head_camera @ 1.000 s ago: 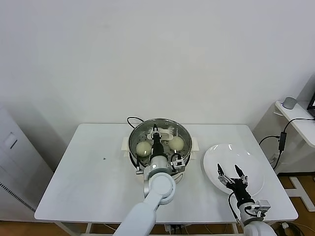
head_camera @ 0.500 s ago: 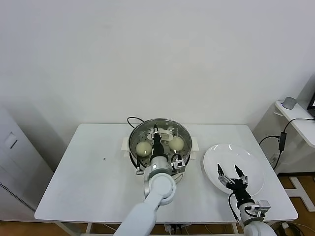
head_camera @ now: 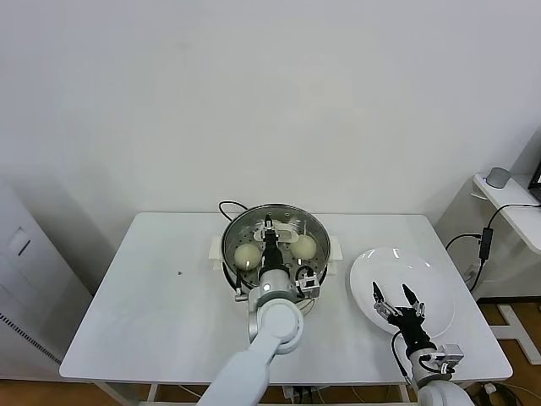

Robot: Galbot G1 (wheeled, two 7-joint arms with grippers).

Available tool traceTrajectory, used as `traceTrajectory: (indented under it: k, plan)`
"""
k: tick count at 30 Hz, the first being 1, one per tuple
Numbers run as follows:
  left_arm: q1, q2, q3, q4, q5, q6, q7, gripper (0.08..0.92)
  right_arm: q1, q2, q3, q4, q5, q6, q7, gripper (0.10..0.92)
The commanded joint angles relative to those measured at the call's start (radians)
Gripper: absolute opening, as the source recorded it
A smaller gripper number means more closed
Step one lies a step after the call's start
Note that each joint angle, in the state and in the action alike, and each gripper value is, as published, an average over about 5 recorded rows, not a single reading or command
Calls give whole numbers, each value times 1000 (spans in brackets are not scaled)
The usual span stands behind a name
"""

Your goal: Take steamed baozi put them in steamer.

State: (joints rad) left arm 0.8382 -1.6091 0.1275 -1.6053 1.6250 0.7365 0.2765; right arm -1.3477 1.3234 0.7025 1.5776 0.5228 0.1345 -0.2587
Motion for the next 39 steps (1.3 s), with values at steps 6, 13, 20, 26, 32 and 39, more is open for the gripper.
traceTrajectory:
  k: [6,13,20,26,32,39]
  plan:
    - [18,-49,11,-70,11,49,54,356,6,1,-1,-4,-2,-1,0,823]
    - [47,-49,21,-125,22,49,86,555,11,2,-2,-7,-5,-1,0,823]
    - [78,-46,17,-191,43,49,97,752,14,3,-4,-11,-8,-2,0,823]
    - [90,-36,12,-226,48,49,96,820,18,4,-5,-12,-10,-3,0,823]
    - [114,-9,7,-289,57,49,104,823,18,4,-6,-14,-11,-4,0,823]
    - [146,20,2,-309,54,49,112,823,20,2,-17,-17,-12,-5,1,823]
